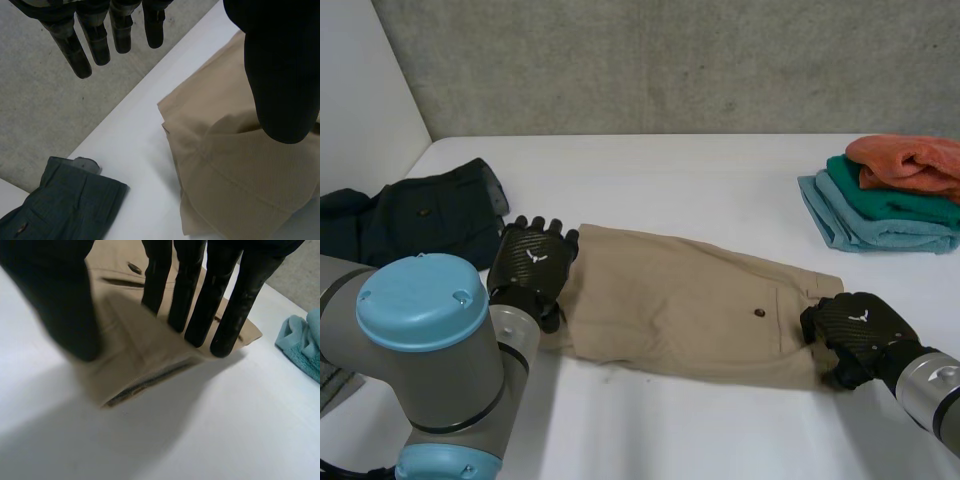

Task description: Fold the laundry.

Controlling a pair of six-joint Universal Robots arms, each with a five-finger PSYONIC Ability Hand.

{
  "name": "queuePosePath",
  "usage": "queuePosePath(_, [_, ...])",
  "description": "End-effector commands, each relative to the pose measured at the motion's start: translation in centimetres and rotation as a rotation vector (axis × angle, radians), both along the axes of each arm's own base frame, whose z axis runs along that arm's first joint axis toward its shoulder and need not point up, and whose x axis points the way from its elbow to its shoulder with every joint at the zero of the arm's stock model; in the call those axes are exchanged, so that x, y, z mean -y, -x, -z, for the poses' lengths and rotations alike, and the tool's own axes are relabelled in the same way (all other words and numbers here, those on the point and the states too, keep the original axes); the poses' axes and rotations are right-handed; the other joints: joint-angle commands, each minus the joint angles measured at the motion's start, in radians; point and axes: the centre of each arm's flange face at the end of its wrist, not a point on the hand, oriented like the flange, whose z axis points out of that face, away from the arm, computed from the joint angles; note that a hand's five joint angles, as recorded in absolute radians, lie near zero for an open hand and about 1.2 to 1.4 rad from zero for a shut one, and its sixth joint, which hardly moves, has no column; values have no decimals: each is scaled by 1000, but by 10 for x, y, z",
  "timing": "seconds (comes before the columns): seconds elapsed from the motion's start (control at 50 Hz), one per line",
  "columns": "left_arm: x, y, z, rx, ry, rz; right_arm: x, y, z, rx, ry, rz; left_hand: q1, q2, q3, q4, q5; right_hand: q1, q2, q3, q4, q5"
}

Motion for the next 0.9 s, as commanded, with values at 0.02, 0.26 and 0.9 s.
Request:
queuePosePath(0.02, [1,-1,2,5,-3,-5,8,0,16,-7,-8,1,-8,-18,-27,-20,-40,766,642,661,663,680])
queuePosePath(0.26, [-3,-4,1,9,-5,-9,20,24,-11,-124,93,35,-14,-24,-32,-26,-46,766,642,661,663,680])
queuePosePath(0.9, [-7,-11,-22,-29,44,-14,-97,-149,-28,-357,591,-898,-18,-28,-36,-30,-50,766,642,661,663,680])
